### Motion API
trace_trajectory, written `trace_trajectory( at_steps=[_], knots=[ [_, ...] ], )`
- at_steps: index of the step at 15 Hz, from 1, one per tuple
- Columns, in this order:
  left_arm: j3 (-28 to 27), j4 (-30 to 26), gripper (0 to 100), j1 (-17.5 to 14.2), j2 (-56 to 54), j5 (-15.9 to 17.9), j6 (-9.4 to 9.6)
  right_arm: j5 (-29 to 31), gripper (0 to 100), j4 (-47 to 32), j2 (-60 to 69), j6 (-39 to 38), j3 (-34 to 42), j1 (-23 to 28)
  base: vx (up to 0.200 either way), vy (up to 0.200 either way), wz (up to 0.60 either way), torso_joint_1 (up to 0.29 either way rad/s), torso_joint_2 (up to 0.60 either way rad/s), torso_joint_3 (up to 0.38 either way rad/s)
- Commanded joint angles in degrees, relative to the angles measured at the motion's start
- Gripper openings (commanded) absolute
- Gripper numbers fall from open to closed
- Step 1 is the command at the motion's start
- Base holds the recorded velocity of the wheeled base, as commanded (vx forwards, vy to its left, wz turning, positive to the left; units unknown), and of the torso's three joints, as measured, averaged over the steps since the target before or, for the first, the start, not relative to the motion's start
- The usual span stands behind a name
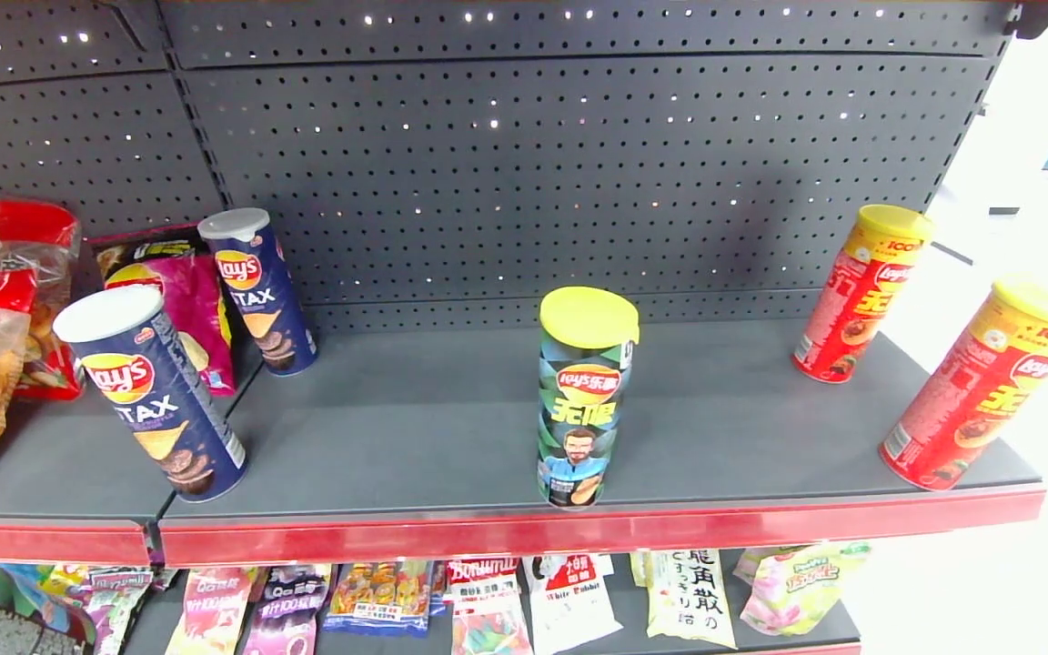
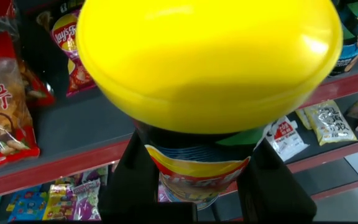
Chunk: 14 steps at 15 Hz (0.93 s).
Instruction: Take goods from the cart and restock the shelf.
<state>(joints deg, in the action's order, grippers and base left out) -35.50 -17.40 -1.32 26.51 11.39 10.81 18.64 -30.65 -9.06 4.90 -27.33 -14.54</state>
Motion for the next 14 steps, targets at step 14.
trace_trajectory(
  at_steps=[14],
  knots=[
    [0.25,1.93,0,-0.09,0.12,1.45,-0.53,-22.51,100,27.04,3.34,2.57,23.99,19.29,0.000,0.000,0.00,0.000,0.00,0.000]
  ],
)
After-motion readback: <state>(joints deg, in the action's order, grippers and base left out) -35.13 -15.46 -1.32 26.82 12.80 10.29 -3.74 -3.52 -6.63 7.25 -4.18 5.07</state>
